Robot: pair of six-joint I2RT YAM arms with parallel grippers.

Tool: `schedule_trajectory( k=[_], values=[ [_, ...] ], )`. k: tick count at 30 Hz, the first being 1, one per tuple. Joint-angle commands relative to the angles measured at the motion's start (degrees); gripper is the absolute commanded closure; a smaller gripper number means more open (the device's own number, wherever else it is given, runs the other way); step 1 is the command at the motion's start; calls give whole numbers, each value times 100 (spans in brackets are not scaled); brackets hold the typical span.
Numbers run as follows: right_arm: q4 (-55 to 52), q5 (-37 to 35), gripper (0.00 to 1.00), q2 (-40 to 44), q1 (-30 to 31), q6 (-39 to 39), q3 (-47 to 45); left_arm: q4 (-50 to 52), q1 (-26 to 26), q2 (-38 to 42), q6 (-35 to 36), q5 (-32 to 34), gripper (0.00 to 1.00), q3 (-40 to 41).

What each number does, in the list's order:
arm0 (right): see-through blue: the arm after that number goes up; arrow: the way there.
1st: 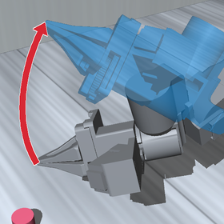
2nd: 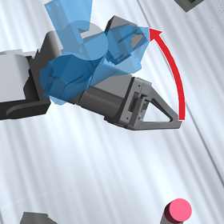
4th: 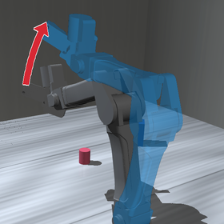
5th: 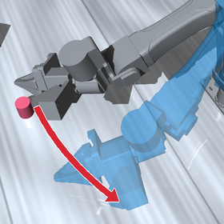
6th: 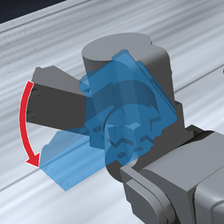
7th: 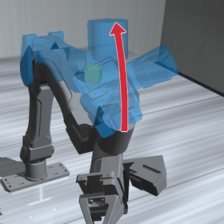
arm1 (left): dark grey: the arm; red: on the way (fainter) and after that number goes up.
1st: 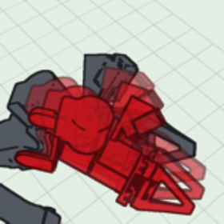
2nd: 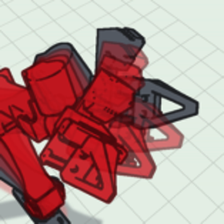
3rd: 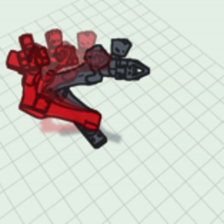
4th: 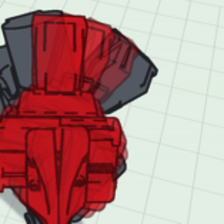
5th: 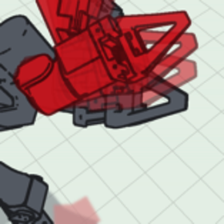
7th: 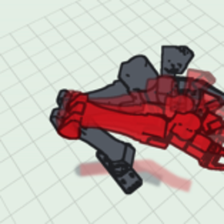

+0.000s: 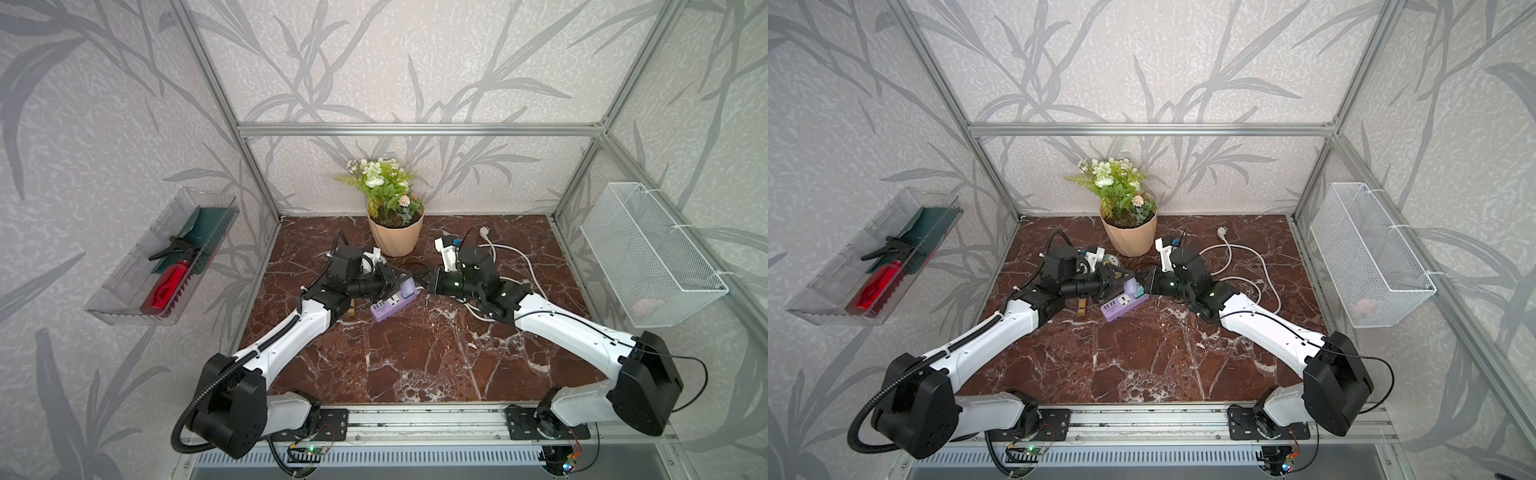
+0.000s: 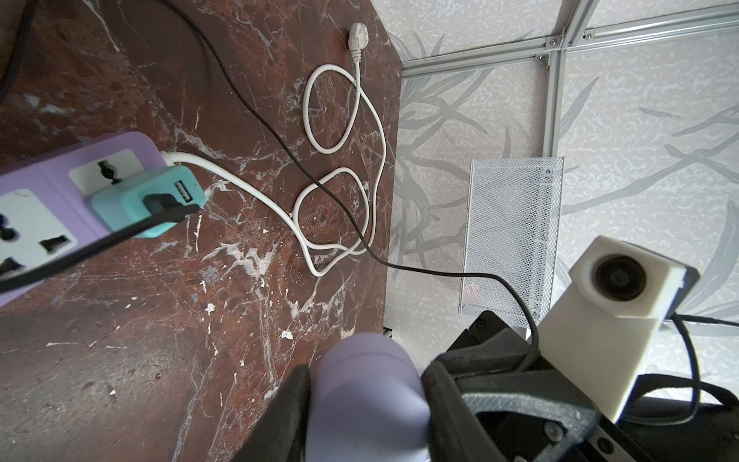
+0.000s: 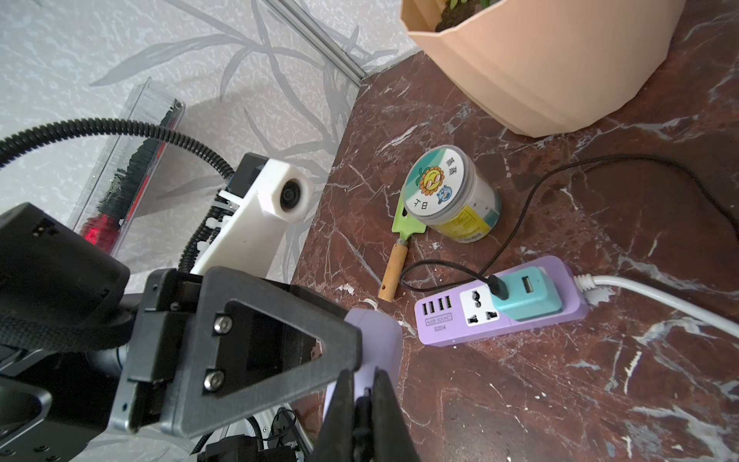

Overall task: Charge the bluetooth headset
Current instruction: Insert the bluetooth headset.

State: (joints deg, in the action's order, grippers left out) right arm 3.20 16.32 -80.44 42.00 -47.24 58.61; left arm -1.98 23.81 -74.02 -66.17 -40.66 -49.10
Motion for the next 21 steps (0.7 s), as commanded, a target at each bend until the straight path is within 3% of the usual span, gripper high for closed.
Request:
schedule_trajectory(
  k=[1, 12, 21],
  values=[
    [434, 486, 100, -196, 291, -230, 20, -669, 115, 10, -127, -456, 95, -107],
    [-25, 672, 100, -826, 444, -198, 570, 496, 110, 160, 639, -369, 95, -411],
    [380, 839, 100, -1139, 572, -521, 646, 382, 89, 176, 631, -366, 96, -356]
  ],
)
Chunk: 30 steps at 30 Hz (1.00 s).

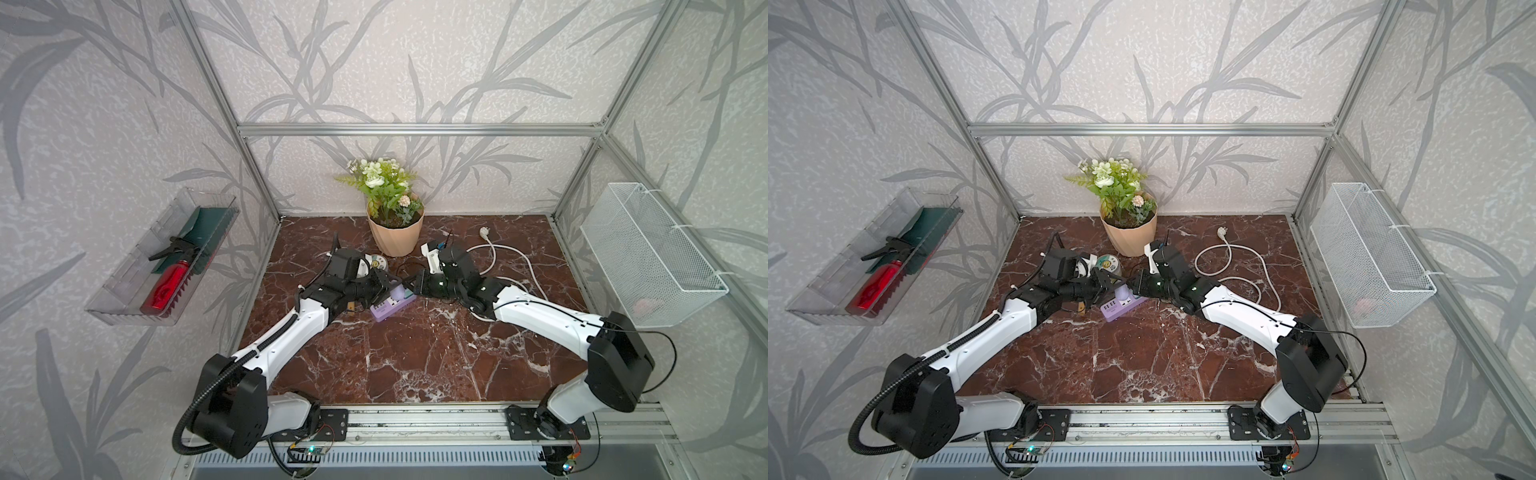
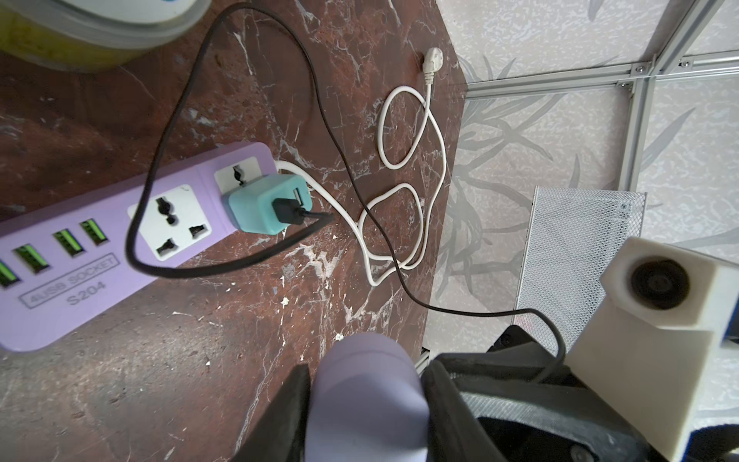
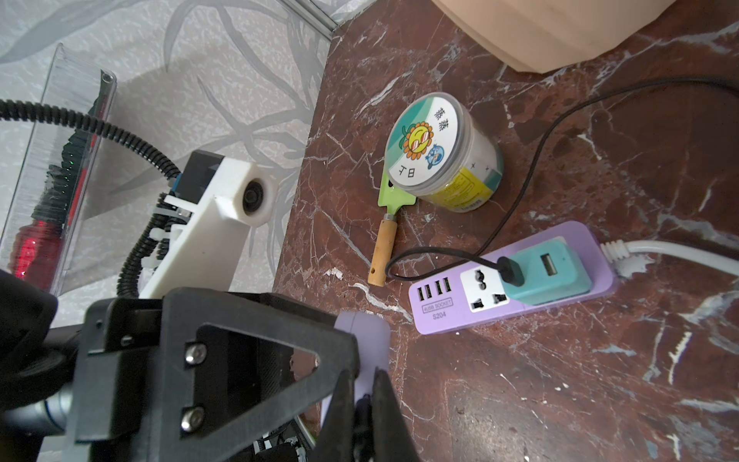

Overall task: Charge the bluetooth headset
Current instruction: Insert the bluetooth headset.

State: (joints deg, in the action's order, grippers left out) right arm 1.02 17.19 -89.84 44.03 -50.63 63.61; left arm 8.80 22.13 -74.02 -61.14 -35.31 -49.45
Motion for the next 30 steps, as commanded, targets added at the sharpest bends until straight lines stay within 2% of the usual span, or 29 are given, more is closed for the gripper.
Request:
schedule_trajectory(
  k=[1, 3, 11, 16, 23, 30],
  values=[
    [615, 752, 100, -200, 369, -197, 128, -715, 240, 201, 126, -875, 95, -294],
    [655, 726, 98, -170, 361, -235, 78, -812, 210, 275, 77, -787, 96, -203],
    [856, 806, 73, 98, 43, -397, -204, -818, 63, 366, 76, -811, 96, -32],
    [741, 715, 61, 415, -159, -274, -301, -807, 22, 338, 93, -805, 96, 28],
    [688, 461, 59, 757, -367, -246, -545, -849, 2, 204, 79, -803, 96, -20],
    [643, 230, 67, 966, -408, -80, -551, -809, -5, 36, 84, -890, 96, -20]
  ],
)
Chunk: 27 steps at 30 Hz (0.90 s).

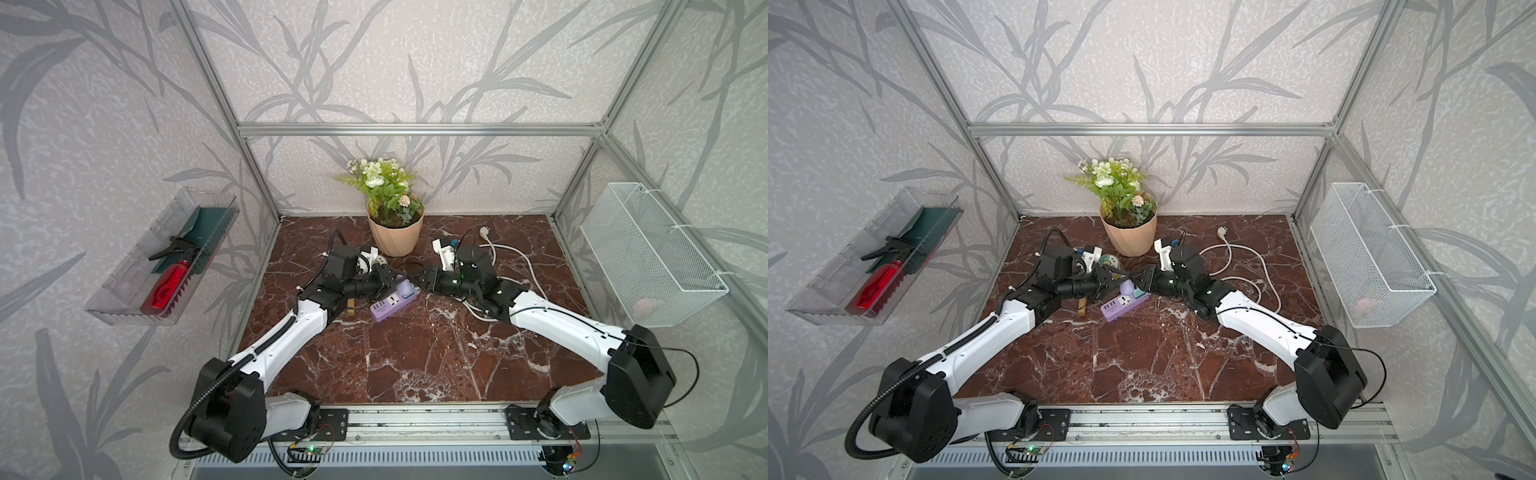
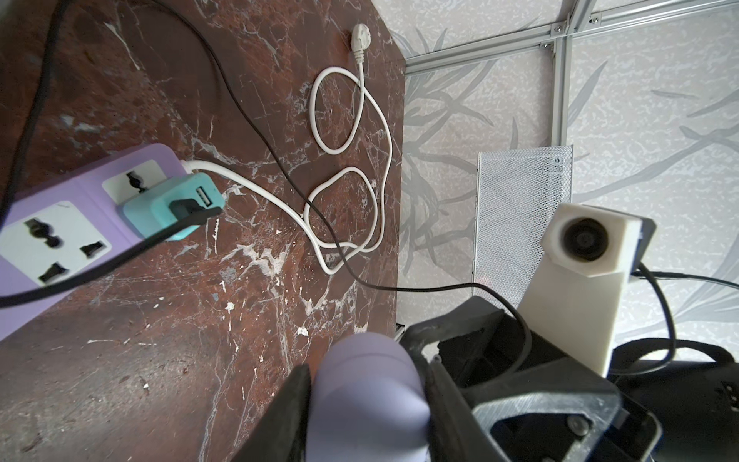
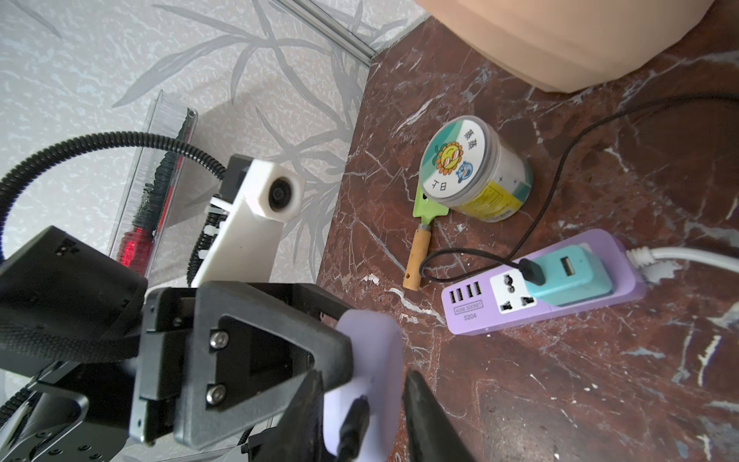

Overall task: Charge the bluetooth headset
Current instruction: Insert the bluetooth headset.

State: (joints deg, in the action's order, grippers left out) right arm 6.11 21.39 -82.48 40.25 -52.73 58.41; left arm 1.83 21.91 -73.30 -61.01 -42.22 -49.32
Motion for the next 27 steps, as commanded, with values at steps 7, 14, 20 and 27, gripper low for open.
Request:
schedule_trajectory(
  k=[7, 14, 20, 27],
  values=[
    [178, -32, 74, 193, -52, 85, -63, 37, 6, -73, 134, -182, 96, -104],
    [66, 42, 77, 206, -52, 87, -145, 55, -47, -98, 125, -199, 96, -130],
    [47, 29, 78, 197, -44, 65, -189, 55, -73, -114, 115, -208, 96, -126],
    [131, 25, 94, 149, -35, -8, -216, 2, -82, -132, 63, -226, 97, -130]
  ],
)
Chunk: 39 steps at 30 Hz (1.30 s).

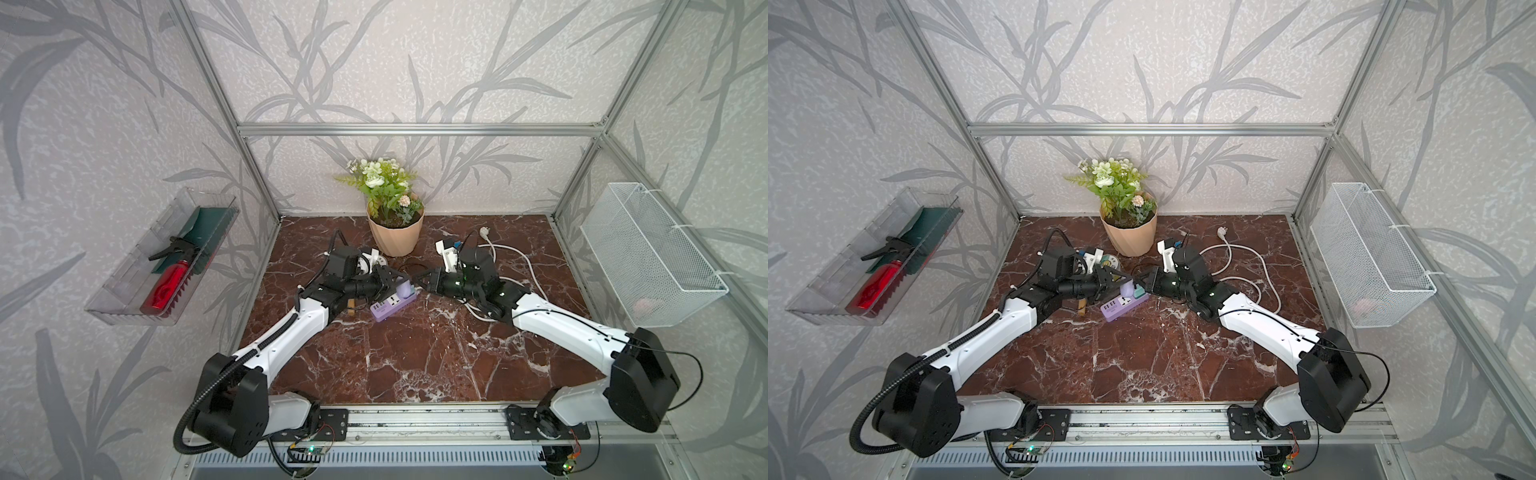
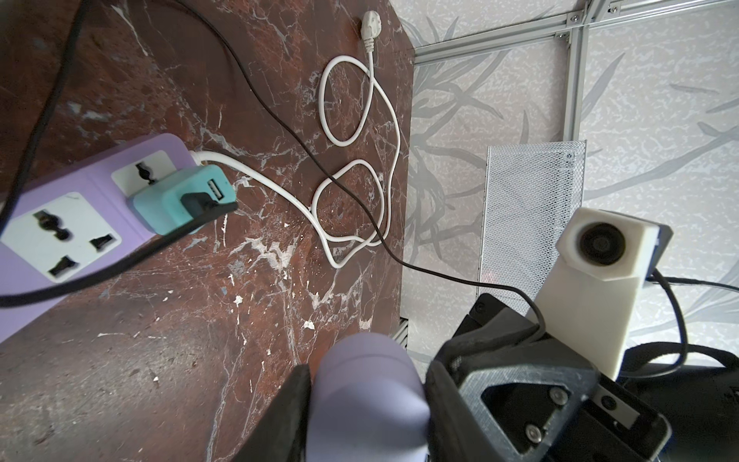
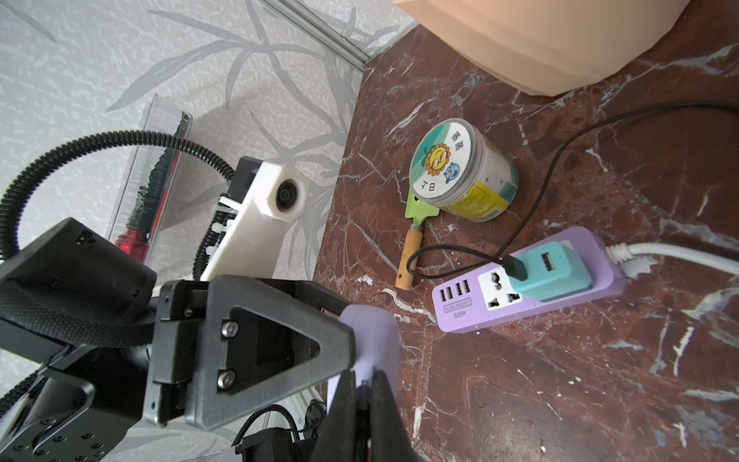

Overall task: Charge the bluetooth headset
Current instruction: Insert the bluetooth headset.

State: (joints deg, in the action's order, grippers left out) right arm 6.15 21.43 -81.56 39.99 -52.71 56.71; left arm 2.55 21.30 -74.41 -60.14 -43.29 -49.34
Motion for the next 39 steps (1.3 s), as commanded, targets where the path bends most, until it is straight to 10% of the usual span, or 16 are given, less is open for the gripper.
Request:
schedule_trajectory(
  k=[1, 39],
  values=[
    [132, 30, 95, 45, -4, -9, -38, -83, -21, -31, -24, -123, 97, -122],
    [-354, -607, 100, -817, 903, 42, 589, -516, -47, 78, -592, 261, 99, -123]
  ],
)
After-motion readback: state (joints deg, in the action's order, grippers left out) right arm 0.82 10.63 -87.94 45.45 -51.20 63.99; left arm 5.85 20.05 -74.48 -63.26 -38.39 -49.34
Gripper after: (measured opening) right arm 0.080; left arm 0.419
